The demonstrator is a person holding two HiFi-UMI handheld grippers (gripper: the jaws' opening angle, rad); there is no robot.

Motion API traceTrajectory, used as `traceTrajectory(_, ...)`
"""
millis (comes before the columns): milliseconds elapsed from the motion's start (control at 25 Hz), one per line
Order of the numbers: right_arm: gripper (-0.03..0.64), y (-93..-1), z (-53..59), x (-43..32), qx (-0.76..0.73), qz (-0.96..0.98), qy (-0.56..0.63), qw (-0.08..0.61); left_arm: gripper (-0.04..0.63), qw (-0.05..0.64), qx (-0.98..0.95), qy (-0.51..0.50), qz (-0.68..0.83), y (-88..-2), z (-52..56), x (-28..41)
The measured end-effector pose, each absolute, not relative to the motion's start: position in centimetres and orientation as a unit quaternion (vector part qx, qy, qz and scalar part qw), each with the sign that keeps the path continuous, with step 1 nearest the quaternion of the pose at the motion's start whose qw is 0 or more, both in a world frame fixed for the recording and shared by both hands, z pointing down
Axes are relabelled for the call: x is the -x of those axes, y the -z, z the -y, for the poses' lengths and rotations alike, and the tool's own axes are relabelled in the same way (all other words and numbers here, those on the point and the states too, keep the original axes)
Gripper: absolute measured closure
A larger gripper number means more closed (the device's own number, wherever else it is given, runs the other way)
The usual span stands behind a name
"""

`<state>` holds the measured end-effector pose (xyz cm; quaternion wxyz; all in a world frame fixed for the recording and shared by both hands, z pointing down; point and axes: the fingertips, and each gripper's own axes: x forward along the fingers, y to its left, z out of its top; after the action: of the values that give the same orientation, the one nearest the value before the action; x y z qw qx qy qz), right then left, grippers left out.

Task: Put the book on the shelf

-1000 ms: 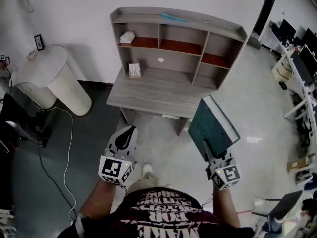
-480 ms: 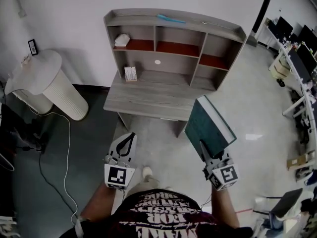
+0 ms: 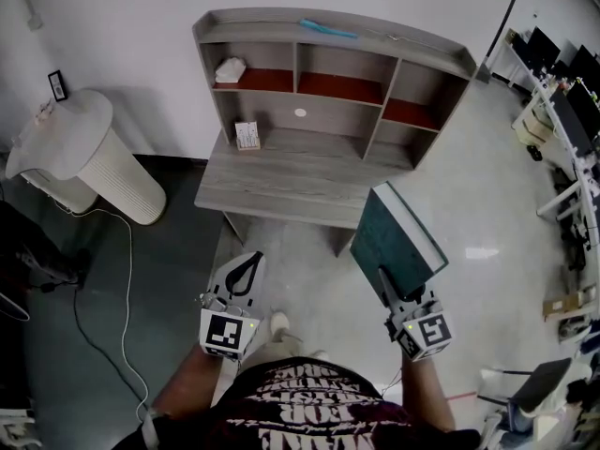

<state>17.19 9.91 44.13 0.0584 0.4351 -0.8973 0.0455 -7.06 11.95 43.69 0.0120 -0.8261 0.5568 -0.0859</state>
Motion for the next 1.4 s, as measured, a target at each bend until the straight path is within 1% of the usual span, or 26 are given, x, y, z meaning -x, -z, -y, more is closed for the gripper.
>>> traceTrajectory(240,0.456,-44.7,-8.5,-16.6,-0.434,0.897,-0.046,0.075,0.591,0.015,0.830,0.079,-0.552,-43.5,-10.1,7.3)
traceTrajectory(720,0.454,-43.3,-4.8,-14.5,-0.438,0.896,-0.028,0.075,0.591,0.012,0.833,0.066,-0.550,-43.0,-6.3,9.3)
traceTrajectory(1400,0.454,-42.3,-1.7,-9.5,-0.461,0.884,-0.016,0.071,0.591,0.007,0.844,0.046,-0.534,-42.6,-1.8,14.4)
